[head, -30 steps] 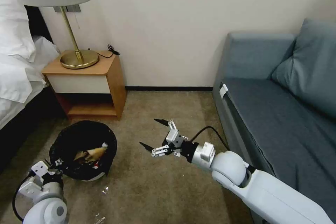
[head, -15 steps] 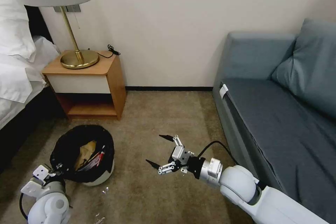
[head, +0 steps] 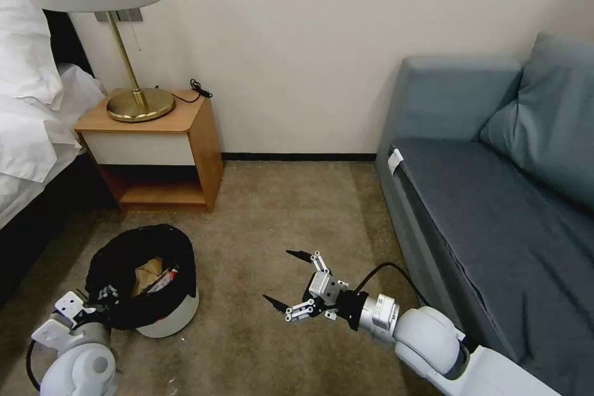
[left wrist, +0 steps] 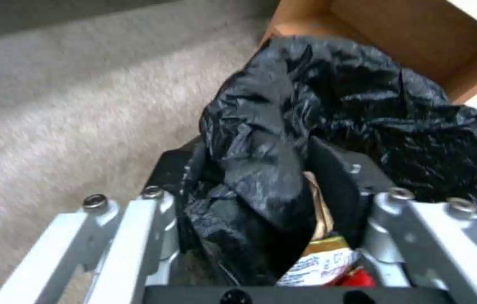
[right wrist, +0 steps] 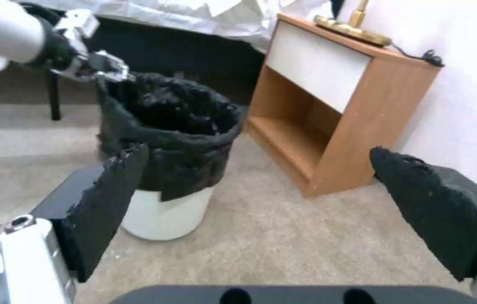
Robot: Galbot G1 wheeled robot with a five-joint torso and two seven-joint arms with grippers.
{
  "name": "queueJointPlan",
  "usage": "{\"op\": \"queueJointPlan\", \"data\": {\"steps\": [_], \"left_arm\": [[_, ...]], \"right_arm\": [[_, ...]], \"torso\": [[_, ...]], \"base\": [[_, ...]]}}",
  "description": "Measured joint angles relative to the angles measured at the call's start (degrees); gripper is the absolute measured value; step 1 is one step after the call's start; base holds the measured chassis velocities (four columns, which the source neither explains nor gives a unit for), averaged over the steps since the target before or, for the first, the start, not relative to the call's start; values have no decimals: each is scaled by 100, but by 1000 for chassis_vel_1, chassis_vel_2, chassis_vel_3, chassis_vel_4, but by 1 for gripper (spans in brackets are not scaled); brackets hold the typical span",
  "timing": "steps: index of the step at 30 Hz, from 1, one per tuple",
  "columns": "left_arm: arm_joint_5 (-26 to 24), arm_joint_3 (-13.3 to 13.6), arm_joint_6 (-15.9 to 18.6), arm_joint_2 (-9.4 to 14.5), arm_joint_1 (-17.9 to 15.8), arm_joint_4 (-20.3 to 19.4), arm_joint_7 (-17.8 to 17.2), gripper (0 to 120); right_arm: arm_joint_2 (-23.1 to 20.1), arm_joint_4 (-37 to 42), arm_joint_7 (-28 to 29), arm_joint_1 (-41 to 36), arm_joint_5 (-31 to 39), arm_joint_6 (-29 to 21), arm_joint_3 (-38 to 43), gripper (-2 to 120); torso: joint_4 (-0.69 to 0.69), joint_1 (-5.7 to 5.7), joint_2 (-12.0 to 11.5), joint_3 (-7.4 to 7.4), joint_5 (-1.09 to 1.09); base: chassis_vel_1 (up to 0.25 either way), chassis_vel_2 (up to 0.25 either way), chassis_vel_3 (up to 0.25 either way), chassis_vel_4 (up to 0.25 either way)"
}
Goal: Pick up the trash bin, then pick up the garbage on the floor and place it into the trash bin.
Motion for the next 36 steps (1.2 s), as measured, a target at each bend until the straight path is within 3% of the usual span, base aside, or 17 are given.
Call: {"op": "queueJointPlan", "data": {"steps": [4, 6, 12, 14, 17, 19, 20, 21, 26, 28, 31, 33, 36], "left_arm": [[166, -37, 3, 52, 123, -97, 51, 65], [502, -61, 2, 127, 359, -254, 164, 81], [1117, -61, -55, 219, 666, -385, 407, 95], [1915, -57, -207, 362, 1087, -506, 785, 99], [2192, -55, -287, 434, 1281, -570, 960, 100], [2800, -56, -619, 619, 1822, -856, 1575, 100], [2800, -56, -619, 619, 1822, -856, 1575, 100], [2982, -62, -806, 739, 2055, -1075, 1803, 100], [3057, -135, -1016, 995, 2328, -1432, 1985, 100], [2903, -286, -1021, 1181, 2589, -1835, 2035, 100], [2852, -376, -1018, 1244, 2690, -1992, 2038, 100], [2677, -721, -1114, 1368, 2951, -2236, 2081, 100], [2582, -890, -1210, 1404, 3058, -2250, 2126, 100]], "right_arm": [[47, -44, 114, 49, 13, 29, -2, 100], [94, -81, 321, 139, 89, 32, -65, 100], [106, -84, 471, 218, 299, -77, -117, 100], [126, -98, 766, 312, 619, -257, -133, 100], [150, -103, 1029, 360, 770, -366, -141, 100], [233, -118, 1689, 435, 1156, -672, -120, 100], [233, -118, 1689, 435, 1156, -672, -120, 100], [286, -119, 2080, 442, 1389, -918, -50, 100], [344, -119, 2645, 376, 1639, -1207, 111, 100], [503, -194, 3144, 332, 1678, -1455, 268, 100], [572, -219, 3307, 310, 1706, -1527, 336, 100], [732, -225, 3729, 184, 1820, -1698, 531, 100], [765, -203, 3863, 79, 1852, -1746, 638, 100]], "torso": [[0, 0, 0, 0, -1], [0, 0, 0, 0, 0], [1, 0, 0, 0, 0], [0, 0, 0, 0, -1], [1, 0, 0, 0, -1], [2, 0, 0, 0, -1], [2, 0, 0, 0, -1], [2, 0, 0, 0, 1], [-2, 0, 0, 0, 0], [-1, 0, -1, 0, 0], [0, 0, -1, 0, 1], [0, 0, 0, 0, 1], [0, 0, -1, 0, 1]], "base": [[0, 0, 0, 0], [0, 0, 0, 0], [0, 0, 0, 0], [0, 0, 0, 0], [0, 0, 0, 0], [0, 0, 0, 0], [0, 0, 0, 0], [0, 0, 0, 0], [0, 0, 0, 0], [0, 0, 0, 0], [0, 0, 0, 0], [0, 0, 0, 0], [0, 0, 0, 0]]}}
